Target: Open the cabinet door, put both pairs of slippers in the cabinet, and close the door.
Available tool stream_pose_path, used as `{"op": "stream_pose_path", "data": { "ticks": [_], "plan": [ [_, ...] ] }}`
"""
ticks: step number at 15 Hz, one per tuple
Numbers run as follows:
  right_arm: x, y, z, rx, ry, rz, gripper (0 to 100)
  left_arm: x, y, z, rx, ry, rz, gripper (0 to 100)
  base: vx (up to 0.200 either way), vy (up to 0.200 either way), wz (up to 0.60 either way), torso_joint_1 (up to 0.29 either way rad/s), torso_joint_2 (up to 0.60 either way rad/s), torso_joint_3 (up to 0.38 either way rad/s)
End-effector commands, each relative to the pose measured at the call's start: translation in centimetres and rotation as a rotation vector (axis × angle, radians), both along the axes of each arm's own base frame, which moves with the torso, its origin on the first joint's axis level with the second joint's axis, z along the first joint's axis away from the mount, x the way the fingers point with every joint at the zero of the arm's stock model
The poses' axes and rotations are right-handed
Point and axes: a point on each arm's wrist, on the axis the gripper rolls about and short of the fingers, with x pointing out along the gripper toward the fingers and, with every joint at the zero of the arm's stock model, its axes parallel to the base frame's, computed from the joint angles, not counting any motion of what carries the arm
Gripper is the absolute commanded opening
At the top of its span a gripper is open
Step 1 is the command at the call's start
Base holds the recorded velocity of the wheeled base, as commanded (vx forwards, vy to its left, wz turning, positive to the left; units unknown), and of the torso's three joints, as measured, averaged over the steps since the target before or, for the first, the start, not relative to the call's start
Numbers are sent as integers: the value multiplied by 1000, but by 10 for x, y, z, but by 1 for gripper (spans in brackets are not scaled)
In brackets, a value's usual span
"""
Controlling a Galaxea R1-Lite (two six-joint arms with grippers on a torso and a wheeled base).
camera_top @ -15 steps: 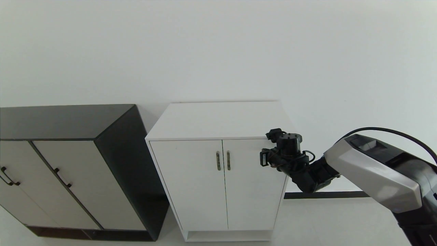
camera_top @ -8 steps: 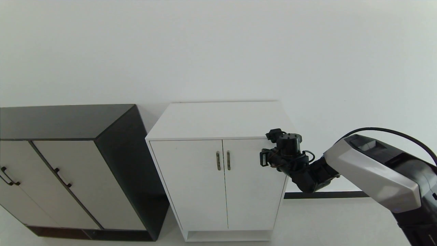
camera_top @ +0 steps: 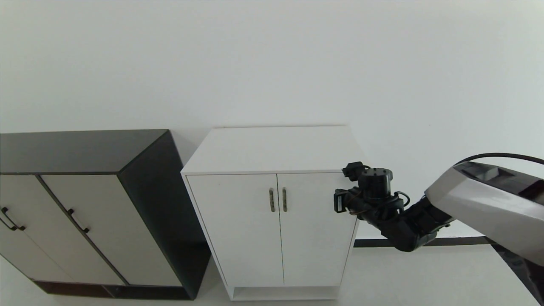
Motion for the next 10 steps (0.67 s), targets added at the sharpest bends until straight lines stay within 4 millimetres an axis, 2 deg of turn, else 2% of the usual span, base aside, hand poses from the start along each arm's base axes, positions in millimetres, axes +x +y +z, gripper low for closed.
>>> {"op": "stream_pose_path", "data": {
  "ticks": [1, 3, 6, 7, 8, 10],
  "plan": [
    [-52, -15, 42, 15, -31, 24, 0, 0, 0, 0, 0, -1, 0, 0, 0, 0, 0, 0, 0, 0],
    [-89, -33, 50, 11, -26, 26, 0, 0, 0, 0, 0, 1, 0, 0, 0, 0, 0, 0, 0, 0],
    [-140, -70, 61, 3, -12, -7, 0, 0, 0, 0, 0, -1, 2, 0, 0, 0, 0, 0, 0, 0],
    [-164, -88, 64, 1, -7, -29, 0, 0, 0, 0, 0, 1, 2, 0, 0, 0, 0, 0, 0, 0],
    [-172, -95, 66, 2, -10, -38, 0, 0, 0, 0, 0, 1, 0, 0, 0, 0, 0, 0, 0, 0],
    [-214, -127, 65, 1, -11, -101, 0, 0, 0, 0, 0, -2, 2, 0, 0, 0, 0, 0, 0, 0]
  ]
}}
